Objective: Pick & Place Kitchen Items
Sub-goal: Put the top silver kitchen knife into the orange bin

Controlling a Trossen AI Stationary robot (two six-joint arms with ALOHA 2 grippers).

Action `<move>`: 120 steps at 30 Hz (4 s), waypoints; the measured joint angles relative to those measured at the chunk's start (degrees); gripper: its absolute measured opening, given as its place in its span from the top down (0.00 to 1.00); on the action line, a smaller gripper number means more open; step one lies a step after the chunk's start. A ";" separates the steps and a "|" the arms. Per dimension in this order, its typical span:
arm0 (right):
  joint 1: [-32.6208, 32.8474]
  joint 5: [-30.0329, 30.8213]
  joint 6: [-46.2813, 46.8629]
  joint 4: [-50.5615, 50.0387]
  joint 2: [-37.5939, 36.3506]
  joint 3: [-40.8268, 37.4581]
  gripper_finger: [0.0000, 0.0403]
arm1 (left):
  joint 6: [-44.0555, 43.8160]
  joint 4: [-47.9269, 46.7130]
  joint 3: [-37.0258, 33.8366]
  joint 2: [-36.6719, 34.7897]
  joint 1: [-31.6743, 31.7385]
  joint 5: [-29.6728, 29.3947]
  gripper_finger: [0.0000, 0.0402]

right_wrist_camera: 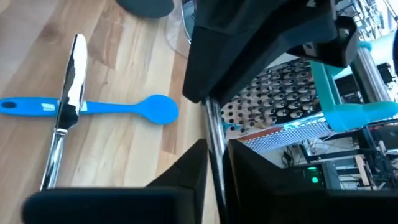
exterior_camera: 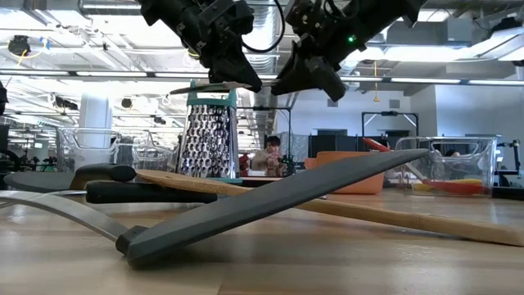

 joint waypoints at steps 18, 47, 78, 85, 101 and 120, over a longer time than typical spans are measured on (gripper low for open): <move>0.04 0.05 1.63 -0.52 0.02 -0.07 0.97 | 0.28 0.47 0.00 -0.09 0.02 -0.12 0.95; -7.82 -1.47 21.56 -1.53 -1.46 -0.02 0.97 | 13.21 9.12 0.00 -6.98 -0.02 -3.38 0.80; -22.46 2.88 44.91 15.28 -13.83 -20.88 0.97 | 7.52 18.58 -31.91 -38.55 0.13 -15.01 1.00; -27.25 -0.20 51.51 4.03 -11.91 -19.12 0.97 | 7.50 18.88 -32.28 -38.03 0.13 -15.01 1.00; -30.77 -4.53 56.85 -3.51 -10.40 -19.15 0.97 | 7.50 19.32 -32.28 -38.03 0.13 -15.14 1.00; -34.46 -11.91 56.51 -5.04 -10.40 -19.15 0.97 | 7.46 19.80 -32.26 -37.99 0.13 -15.27 1.00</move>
